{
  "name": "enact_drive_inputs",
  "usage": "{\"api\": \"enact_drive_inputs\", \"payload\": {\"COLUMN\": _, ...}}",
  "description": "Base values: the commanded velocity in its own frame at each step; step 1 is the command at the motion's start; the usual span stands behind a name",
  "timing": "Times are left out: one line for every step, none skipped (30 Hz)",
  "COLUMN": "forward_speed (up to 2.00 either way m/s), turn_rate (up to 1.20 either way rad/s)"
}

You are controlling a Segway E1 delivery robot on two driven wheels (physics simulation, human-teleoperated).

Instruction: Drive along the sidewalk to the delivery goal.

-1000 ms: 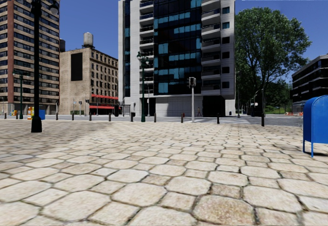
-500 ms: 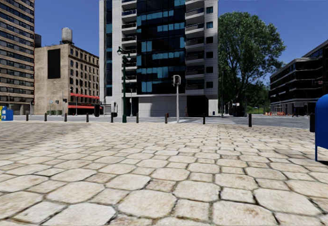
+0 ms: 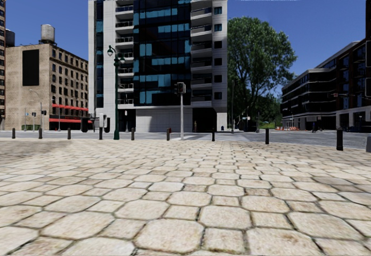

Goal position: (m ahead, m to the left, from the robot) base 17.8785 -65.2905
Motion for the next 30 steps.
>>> {"api": "enact_drive_inputs", "payload": {"forward_speed": 1.53, "turn_rate": -0.34}}
{"api": "enact_drive_inputs", "payload": {"forward_speed": 1.53, "turn_rate": -0.34}}
{"api": "enact_drive_inputs", "payload": {"forward_speed": 1.53, "turn_rate": -0.34}}
{"api": "enact_drive_inputs", "payload": {"forward_speed": 1.53, "turn_rate": -0.34}}
{"api": "enact_drive_inputs", "payload": {"forward_speed": 1.53, "turn_rate": -0.35}}
{"api": "enact_drive_inputs", "payload": {"forward_speed": 1.53, "turn_rate": -0.35}}
{"api": "enact_drive_inputs", "payload": {"forward_speed": 1.53, "turn_rate": -0.35}}
{"api": "enact_drive_inputs", "payload": {"forward_speed": 1.53, "turn_rate": -0.35}}
{"api": "enact_drive_inputs", "payload": {"forward_speed": 1.53, "turn_rate": -0.35}}
{"api": "enact_drive_inputs", "payload": {"forward_speed": 1.53, "turn_rate": -0.35}}
{"api": "enact_drive_inputs", "payload": {"forward_speed": 1.53, "turn_rate": -0.35}}
{"api": "enact_drive_inputs", "payload": {"forward_speed": 1.53, "turn_rate": -0.35}}
{"api": "enact_drive_inputs", "payload": {"forward_speed": 1.53, "turn_rate": -0.35}}
{"api": "enact_drive_inputs", "payload": {"forward_speed": 1.53, "turn_rate": -0.35}}
{"api": "enact_drive_inputs", "payload": {"forward_speed": 1.53, "turn_rate": -0.35}}
{"api": "enact_drive_inputs", "payload": {"forward_speed": 1.53, "turn_rate": -0.36}}
{"api": "enact_drive_inputs", "payload": {"forward_speed": 1.53, "turn_rate": -0.36}}
{"api": "enact_drive_inputs", "payload": {"forward_speed": 1.53, "turn_rate": -0.36}}
{"api": "enact_drive_inputs", "payload": {"forward_speed": 1.53, "turn_rate": -0.39}}
{"api": "enact_drive_inputs", "payload": {"forward_speed": 1.52, "turn_rate": -0.41}}
{"api": "enact_drive_inputs", "payload": {"forward_speed": 1.52, "turn_rate": -0.42}}
{"api": "enact_drive_inputs", "payload": {"forward_speed": 1.52, "turn_rate": -0.42}}
{"api": "enact_drive_inputs", "payload": {"forward_speed": 1.52, "turn_rate": -0.45}}
{"api": "enact_drive_inputs", "payload": {"forward_speed": 1.52, "turn_rate": -0.47}}
{"api": "enact_drive_inputs", "payload": {"forward_speed": 1.52, "turn_rate": -0.5}}
{"api": "enact_drive_inputs", "payload": {"forward_speed": 1.52, "turn_rate": -0.5}}
{"api": "enact_drive_inputs", "payload": {"forward_speed": 1.52, "turn_rate": -0.51}}
{"api": "enact_drive_inputs", "payload": {"forward_speed": 1.52, "turn_rate": -0.51}}
{"api": "enact_drive_inputs", "payload": {"forward_speed": 1.52, "turn_rate": -0.51}}
{"api": "enact_drive_inputs", "payload": {"forward_speed": 1.52, "turn_rate": -0.51}}
